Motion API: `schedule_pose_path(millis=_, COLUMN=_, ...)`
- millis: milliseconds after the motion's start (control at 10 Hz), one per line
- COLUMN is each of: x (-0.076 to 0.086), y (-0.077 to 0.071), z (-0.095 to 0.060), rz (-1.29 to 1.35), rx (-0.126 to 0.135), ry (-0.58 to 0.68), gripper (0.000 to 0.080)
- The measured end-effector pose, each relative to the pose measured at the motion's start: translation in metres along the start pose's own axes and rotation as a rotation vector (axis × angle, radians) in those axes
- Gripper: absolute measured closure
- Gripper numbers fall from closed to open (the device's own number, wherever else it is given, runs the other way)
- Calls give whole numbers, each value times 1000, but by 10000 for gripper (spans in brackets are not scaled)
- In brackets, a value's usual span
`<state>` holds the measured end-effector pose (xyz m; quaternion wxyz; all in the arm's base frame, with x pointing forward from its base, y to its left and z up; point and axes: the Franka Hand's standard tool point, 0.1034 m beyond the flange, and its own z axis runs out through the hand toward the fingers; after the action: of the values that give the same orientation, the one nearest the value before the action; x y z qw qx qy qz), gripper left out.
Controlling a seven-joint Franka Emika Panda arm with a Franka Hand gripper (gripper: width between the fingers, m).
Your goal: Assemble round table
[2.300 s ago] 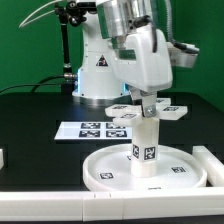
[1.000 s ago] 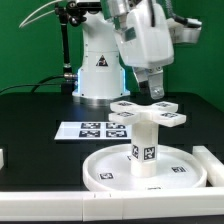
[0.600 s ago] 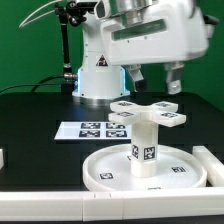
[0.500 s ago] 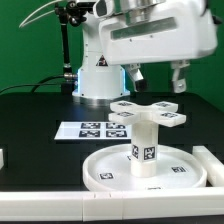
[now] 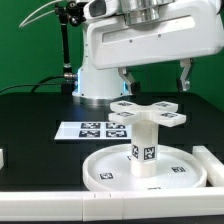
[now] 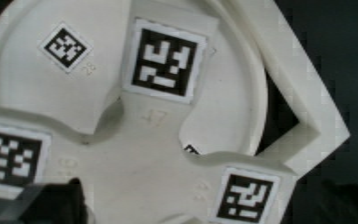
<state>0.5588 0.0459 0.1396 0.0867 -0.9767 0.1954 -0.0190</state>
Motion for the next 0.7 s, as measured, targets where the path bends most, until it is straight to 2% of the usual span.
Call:
schedule_pose_path(millis=200, x=-2, y=0, z=2, rz=-308, rx=-4, ry=-35, gripper=150)
schedule_pose_path(millis=700, x=-1, y=0, z=3, rz=-612, rx=-5, ry=-44, gripper=150)
